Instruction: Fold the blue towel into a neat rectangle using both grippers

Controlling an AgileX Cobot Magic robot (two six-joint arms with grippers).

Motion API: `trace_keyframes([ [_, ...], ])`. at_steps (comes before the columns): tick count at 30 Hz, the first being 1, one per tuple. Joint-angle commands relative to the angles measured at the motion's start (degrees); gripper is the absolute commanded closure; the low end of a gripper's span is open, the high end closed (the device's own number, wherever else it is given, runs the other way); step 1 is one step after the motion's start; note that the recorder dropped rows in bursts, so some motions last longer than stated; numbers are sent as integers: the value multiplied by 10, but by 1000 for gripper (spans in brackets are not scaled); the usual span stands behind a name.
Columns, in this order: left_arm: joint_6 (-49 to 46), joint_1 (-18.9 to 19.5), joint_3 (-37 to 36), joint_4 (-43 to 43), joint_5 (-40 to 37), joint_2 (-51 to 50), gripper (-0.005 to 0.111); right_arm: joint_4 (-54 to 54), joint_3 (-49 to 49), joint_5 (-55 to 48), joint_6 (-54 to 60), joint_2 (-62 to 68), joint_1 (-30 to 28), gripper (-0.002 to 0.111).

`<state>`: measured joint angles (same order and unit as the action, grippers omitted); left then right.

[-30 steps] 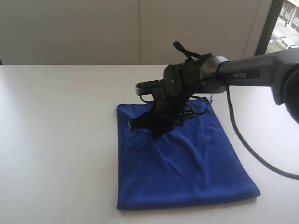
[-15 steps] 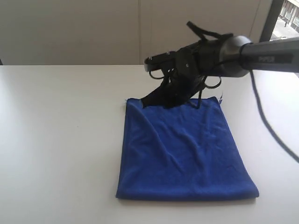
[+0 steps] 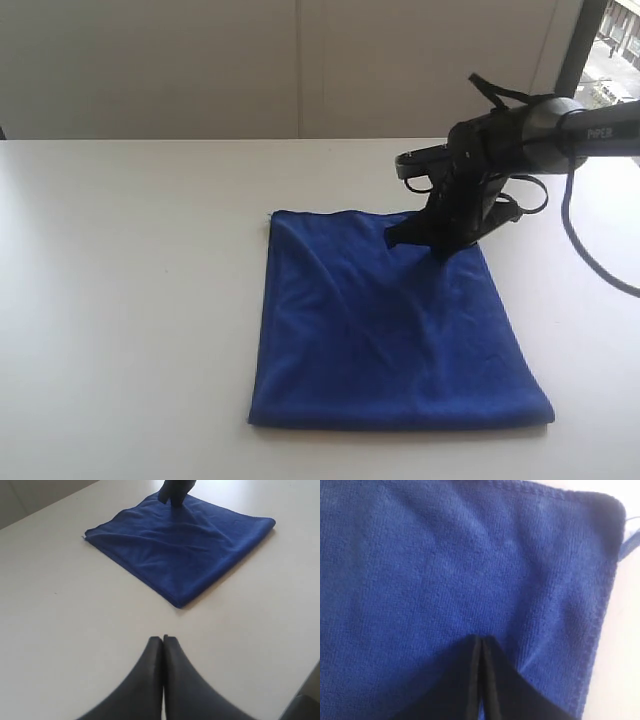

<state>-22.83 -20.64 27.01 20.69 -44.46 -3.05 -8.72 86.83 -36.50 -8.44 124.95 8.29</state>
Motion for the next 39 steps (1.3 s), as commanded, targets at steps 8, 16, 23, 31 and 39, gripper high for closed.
trace_keyframes([
  [8, -1, 0, -4, 9, 2, 3, 107, -17, -1, -4, 7, -26, -14, 108],
  [16, -1, 0, -4, 3, 11, 3, 107, 32, -4, -63, 177, -155, -14, 108],
  [23, -21, 0, 62, 6, 39, -123, 107, 172, -96, -188, 448, -282, -14, 108],
  [31, -190, -31, 244, 117, -90, -472, 107, 231, -186, -236, 528, -375, -14, 108],
  [39, -345, -90, 361, 87, -84, -727, 107, 230, -215, -317, 571, -414, -14, 108],
])
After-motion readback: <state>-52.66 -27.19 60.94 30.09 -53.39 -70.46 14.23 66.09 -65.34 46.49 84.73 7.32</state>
